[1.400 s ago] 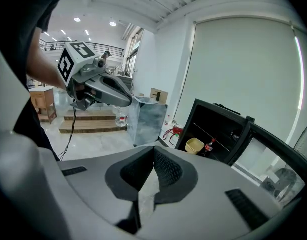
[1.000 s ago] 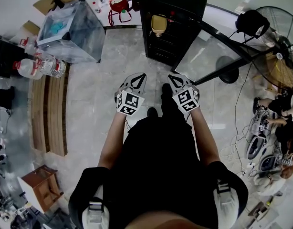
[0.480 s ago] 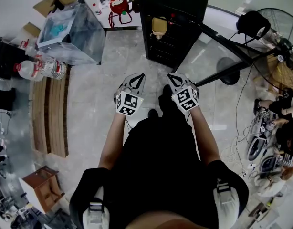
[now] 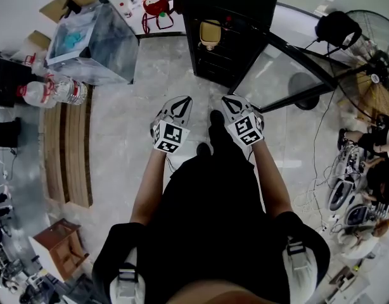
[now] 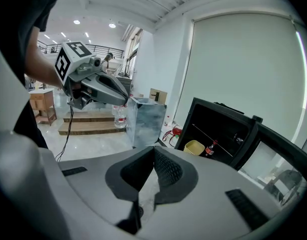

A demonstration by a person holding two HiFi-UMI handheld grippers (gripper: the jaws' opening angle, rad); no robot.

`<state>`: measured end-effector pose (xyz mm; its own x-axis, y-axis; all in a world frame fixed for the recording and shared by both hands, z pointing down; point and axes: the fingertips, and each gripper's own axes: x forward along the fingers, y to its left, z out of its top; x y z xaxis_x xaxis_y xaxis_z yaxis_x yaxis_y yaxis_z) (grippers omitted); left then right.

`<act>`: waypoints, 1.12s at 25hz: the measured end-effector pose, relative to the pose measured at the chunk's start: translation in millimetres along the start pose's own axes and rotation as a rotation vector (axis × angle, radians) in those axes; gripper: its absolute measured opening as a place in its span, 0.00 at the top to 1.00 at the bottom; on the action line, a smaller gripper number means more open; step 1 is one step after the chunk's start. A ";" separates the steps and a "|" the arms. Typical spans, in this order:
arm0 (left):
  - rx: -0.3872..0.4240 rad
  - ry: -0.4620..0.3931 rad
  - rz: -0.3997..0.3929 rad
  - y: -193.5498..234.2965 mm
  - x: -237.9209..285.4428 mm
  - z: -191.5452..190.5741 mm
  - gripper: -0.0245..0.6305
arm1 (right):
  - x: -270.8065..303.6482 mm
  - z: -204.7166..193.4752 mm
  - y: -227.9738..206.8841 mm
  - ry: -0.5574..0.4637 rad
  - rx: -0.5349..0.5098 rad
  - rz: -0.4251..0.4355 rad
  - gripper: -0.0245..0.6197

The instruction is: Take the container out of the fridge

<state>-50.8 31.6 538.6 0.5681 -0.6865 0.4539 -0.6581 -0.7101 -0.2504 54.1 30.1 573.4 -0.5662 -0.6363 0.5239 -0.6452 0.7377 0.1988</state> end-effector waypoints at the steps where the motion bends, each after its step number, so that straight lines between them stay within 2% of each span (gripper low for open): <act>1: 0.000 0.000 -0.001 0.9 3.4 1.7 0.93 | 2.1 -2.3 -2.3 0.004 0.003 0.005 0.96; 28: -0.065 0.060 0.018 87.0 106.0 16.2 0.93 | 102.3 18.3 -105.4 0.027 0.004 0.102 0.96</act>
<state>-39.7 -105.5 551.0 0.5269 -0.6870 0.5004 -0.6996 -0.6849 -0.2037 54.8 -116.9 590.9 -0.6151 -0.5515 0.5635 -0.5867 0.7976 0.1402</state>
